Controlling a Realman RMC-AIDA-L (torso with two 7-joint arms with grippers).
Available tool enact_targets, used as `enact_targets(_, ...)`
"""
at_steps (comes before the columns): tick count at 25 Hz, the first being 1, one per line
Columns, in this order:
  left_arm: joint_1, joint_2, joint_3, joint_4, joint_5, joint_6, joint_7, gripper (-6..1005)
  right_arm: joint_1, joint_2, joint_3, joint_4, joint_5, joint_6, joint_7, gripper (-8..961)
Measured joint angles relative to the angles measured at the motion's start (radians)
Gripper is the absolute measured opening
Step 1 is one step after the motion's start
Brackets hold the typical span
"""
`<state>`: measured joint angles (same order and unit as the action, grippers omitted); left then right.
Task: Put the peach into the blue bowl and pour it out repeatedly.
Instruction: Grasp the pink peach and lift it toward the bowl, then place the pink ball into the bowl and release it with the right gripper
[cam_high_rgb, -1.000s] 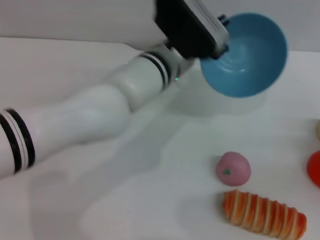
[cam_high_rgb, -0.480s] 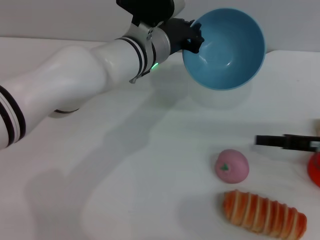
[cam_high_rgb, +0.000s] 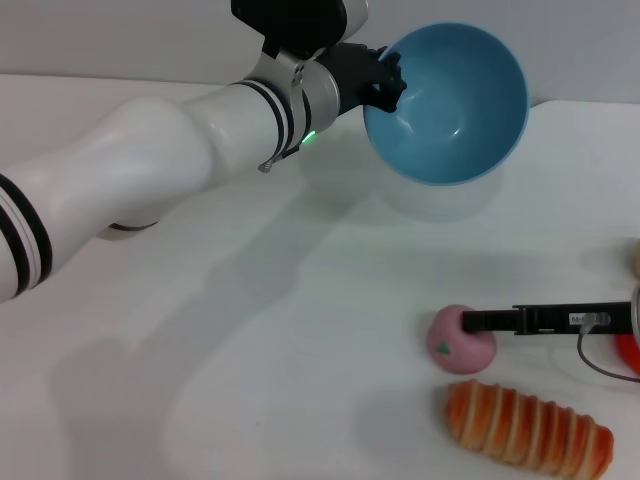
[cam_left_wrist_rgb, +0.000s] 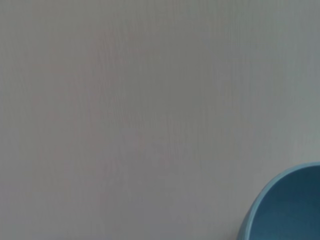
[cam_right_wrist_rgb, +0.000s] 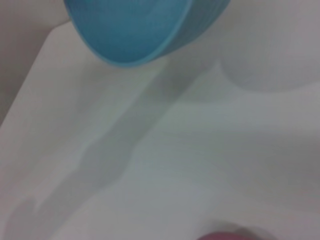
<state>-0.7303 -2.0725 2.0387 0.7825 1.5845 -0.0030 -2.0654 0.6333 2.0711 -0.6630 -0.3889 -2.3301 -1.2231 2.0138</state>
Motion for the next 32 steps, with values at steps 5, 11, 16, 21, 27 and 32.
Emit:
enact_targets(5,0.002,-0.002,0.005,-0.001,0.0,-0.001,0.0,-2,0.0,0.002,-0.024,-0.005,0.005,0.004,-0.029,269)
enact_targets(11,0.004,-0.001,0.014,-0.002,0.0,-0.002,-0.001,0,-0.009,0.001,-0.023,-0.015,0.048,-0.011,-0.078,260)
enact_targets(16,0.0,-0.001,0.026,-0.016,0.001,-0.006,-0.001,-1,-0.027,0.0,-0.02,-0.089,0.081,-0.11,-0.085,130)
enact_targets(21,-0.024,-0.003,0.062,-0.056,0.003,0.011,0.002,0,-0.092,0.001,-0.02,-0.348,0.214,-0.341,-0.086,40)
enact_targets(27,-0.036,-0.004,0.077,-0.074,0.001,0.083,0.0,-1,-0.099,-0.004,0.045,-0.516,0.284,-0.452,-0.07,35)
enact_targets(32,-0.033,-0.005,0.119,-0.057,0.0,0.103,0.0,-1,-0.081,-0.004,0.036,-0.512,0.287,-0.355,-0.052,46)
